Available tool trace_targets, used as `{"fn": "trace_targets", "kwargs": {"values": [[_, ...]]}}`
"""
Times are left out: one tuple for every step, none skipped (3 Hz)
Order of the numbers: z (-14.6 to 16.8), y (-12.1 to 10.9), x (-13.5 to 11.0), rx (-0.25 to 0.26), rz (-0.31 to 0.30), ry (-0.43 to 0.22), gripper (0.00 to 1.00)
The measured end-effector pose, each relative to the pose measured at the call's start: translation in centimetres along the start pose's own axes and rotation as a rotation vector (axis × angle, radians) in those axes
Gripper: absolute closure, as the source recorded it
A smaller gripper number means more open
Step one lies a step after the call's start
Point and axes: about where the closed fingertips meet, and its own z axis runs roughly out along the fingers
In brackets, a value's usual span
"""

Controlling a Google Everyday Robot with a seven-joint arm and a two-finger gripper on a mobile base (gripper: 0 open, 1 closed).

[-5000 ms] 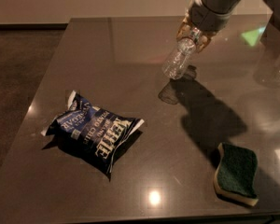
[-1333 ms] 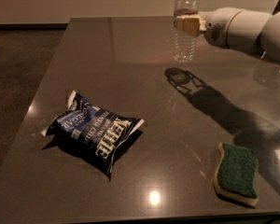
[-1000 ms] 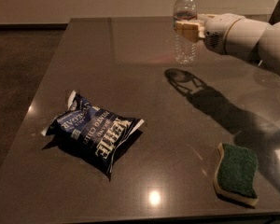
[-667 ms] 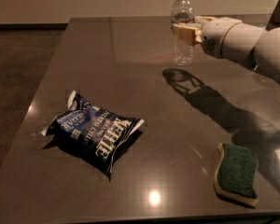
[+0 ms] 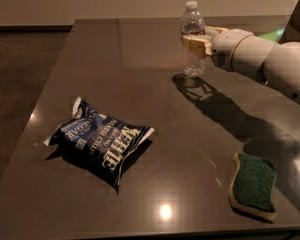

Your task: Place water bottle upright

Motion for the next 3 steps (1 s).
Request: {"fn": "trace_targets", "kwargs": {"values": [[0.0, -0.4, -0.6, -0.002, 0.04, -0.007, 1.0], [0.1, -1.4, -1.5, 0.007, 0.086, -0.006, 1.0], [0.3, -1.8, -1.9, 0.003, 0.119, 0.011, 1.0]]}}
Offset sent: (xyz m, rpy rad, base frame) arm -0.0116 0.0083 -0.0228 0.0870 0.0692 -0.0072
